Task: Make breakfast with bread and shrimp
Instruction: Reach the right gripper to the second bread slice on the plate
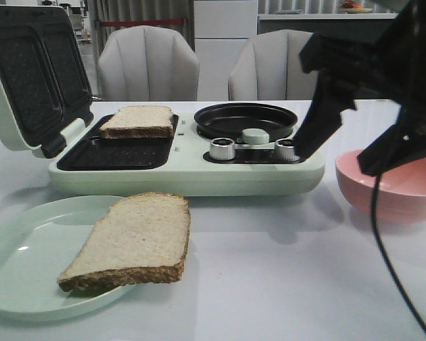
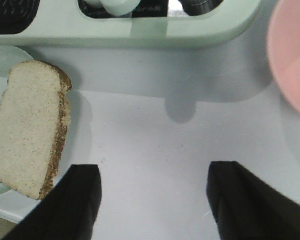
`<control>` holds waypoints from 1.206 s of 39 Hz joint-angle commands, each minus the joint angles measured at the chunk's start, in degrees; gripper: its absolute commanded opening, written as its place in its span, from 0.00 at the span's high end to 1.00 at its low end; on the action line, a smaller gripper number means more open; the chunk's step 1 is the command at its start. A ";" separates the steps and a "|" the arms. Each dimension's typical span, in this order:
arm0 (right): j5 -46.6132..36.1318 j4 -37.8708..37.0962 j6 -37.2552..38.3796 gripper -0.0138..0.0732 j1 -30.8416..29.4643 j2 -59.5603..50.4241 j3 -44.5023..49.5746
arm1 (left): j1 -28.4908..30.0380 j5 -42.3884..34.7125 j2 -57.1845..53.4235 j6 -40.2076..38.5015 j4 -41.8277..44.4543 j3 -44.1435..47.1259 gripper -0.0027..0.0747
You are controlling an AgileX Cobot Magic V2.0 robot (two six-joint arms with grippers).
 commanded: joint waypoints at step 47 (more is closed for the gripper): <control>14.58 74.56 -64.48 0.59 0.65 31.34 -15.73 | -0.38 -4.45 0.66 -0.62 -0.60 -1.53 0.07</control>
